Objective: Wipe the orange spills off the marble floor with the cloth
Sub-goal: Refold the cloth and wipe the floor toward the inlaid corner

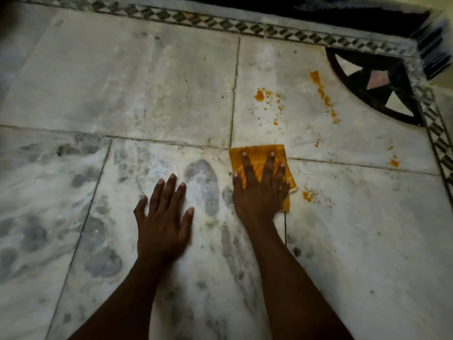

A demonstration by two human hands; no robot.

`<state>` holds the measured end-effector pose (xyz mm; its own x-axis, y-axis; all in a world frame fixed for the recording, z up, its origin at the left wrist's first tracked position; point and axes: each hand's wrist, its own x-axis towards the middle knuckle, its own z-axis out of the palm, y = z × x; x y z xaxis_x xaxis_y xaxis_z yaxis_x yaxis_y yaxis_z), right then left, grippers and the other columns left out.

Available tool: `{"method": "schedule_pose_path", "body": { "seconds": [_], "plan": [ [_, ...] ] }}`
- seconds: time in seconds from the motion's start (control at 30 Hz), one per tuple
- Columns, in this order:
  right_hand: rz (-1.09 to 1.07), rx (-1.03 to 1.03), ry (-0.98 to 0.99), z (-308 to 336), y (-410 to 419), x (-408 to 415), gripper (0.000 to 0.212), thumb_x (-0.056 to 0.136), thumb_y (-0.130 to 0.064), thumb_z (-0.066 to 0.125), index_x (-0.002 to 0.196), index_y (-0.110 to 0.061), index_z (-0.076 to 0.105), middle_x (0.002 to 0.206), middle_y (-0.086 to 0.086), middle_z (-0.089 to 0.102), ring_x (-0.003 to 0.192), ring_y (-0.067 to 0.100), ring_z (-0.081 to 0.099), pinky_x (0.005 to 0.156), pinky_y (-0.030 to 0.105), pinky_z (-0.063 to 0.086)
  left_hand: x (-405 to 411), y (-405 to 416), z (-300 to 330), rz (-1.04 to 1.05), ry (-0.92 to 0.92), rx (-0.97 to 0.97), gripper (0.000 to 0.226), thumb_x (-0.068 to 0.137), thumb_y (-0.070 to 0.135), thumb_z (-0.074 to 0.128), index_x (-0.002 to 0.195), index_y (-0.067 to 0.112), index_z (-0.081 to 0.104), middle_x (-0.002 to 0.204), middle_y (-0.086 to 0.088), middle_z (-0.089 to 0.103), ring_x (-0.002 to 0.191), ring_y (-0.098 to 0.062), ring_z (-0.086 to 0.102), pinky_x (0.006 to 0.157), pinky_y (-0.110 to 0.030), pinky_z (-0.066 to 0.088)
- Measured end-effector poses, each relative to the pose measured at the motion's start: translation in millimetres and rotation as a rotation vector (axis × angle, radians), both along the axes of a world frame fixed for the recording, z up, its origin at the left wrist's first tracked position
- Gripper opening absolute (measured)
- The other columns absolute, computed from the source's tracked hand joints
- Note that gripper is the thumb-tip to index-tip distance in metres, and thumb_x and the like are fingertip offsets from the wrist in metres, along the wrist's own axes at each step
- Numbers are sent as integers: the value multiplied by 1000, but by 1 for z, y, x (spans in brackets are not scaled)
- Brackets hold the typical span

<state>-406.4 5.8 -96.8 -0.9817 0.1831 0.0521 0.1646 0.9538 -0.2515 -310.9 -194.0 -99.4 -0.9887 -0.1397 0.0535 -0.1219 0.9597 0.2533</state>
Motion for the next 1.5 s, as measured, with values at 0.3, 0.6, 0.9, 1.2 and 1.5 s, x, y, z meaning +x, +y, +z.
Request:
{"method": "schedule_pose_path", "body": {
  "seconds": [0.3,0.6,0.9,1.2,1.5],
  "plan": [
    [326,103,-64,12,78,59,63,98,-72,32,156,-65,10,176,4,4,161,31,11,123,58,24,-78,21,30,-279,111,10,63,95,35,57,151,7,53,167,-14,41,150,-32,46,121,-48,32],
    [224,117,38,-4,19,-36,62,99,-64,37,158,-60,17,175,9,11,160,41,11,121,65,19,-175,23,-5,-138,65,62,61,109,43,23,166,25,30,176,3,20,164,-18,16,131,-49,17],
    [-83,74,67,-10,34,-95,63,95,-68,37,157,-58,27,174,12,17,158,42,19,120,66,22,-176,22,-8,-103,48,84,61,106,40,29,166,30,30,177,9,17,164,-10,13,129,-47,21],
    [320,132,44,5,43,-58,62,100,-63,39,158,-58,20,175,5,16,159,35,21,121,60,27,-175,25,-8,-78,37,111,62,108,39,29,168,30,21,177,12,12,164,-7,8,129,-48,22],
    [-27,-5,13,-9,-19,-196,60,99,-65,36,158,-56,27,174,14,15,158,46,12,122,69,14,-176,25,-8,-74,41,104,62,107,38,30,168,30,23,177,13,13,164,-6,8,131,-45,19]
  ]
}}
